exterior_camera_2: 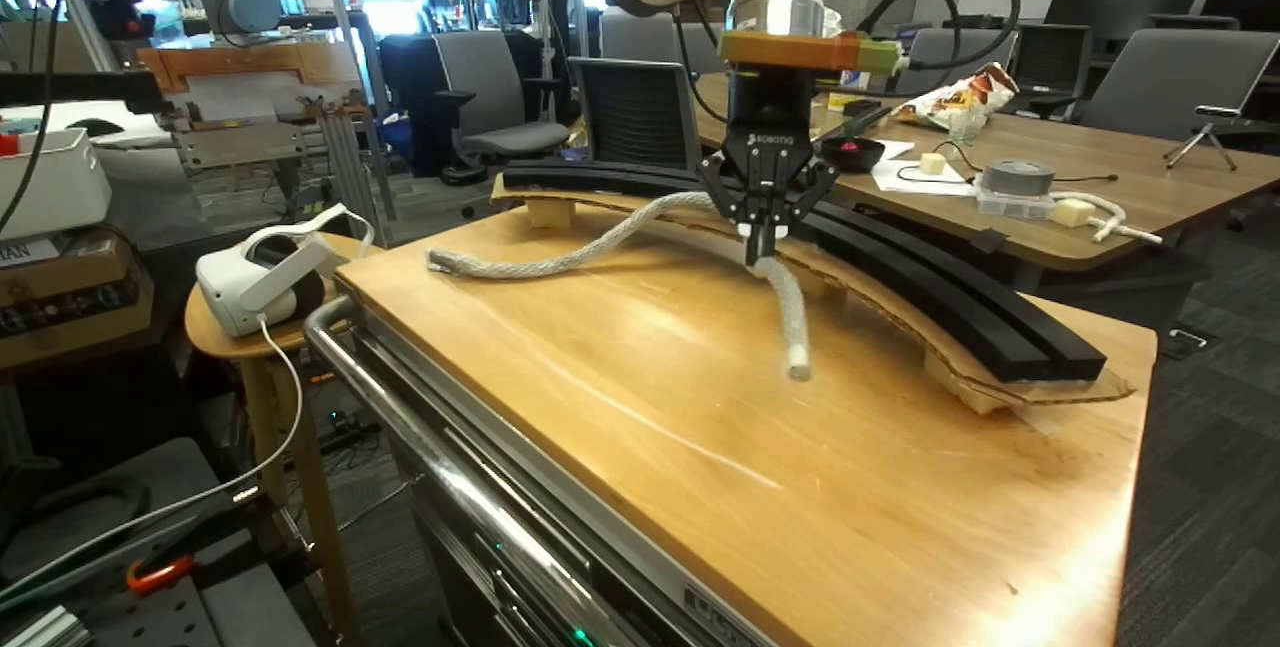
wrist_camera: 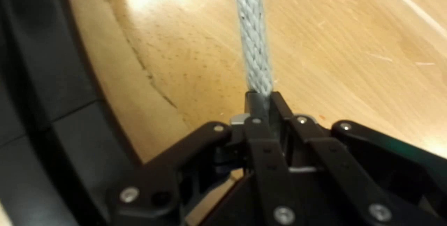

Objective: Place the white rope on the table

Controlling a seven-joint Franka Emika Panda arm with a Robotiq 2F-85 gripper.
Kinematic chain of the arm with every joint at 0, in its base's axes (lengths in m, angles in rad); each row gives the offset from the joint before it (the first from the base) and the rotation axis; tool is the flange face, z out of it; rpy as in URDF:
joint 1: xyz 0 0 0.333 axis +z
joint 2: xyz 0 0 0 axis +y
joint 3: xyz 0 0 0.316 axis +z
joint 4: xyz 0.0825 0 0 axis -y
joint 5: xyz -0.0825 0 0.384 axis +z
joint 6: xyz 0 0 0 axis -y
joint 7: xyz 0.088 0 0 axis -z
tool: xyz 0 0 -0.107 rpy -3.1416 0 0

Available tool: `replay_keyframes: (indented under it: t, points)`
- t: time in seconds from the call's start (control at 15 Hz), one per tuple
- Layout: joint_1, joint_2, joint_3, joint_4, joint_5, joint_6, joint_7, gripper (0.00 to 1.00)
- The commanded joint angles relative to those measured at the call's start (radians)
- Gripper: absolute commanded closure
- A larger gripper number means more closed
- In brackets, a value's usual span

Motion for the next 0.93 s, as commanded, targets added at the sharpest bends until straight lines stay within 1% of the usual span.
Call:
replay_keyframes:
  t: [0.0,0.2,0.33,0.47,0.53,0.6,0.67,0.73,0.87]
  points:
    - [-0.052,-0.120,0.038,-0.213,0.056,0.090,0.068,0.96]
    - [-0.085,-0.180,0.026,-0.363,0.046,0.207,0.080,0.97]
    - [-0.110,-0.237,0.009,-0.464,0.012,0.371,0.093,0.97]
    - [-0.161,-0.295,0.004,-0.561,0.047,0.506,0.057,0.96]
    - [-0.184,-0.324,-0.002,-0.611,0.062,0.577,0.042,0.65]
    - [-0.208,-0.353,-0.006,-0.662,0.083,0.648,0.025,0.64]
    - [-0.231,-0.384,-0.010,-0.715,0.101,0.720,-0.003,0.58]
    - [-0.258,-0.413,-0.012,-0.771,0.129,0.796,-0.047,0.49]
    - [-0.300,-0.484,-0.020,-0.880,0.171,0.929,-0.158,0.35]
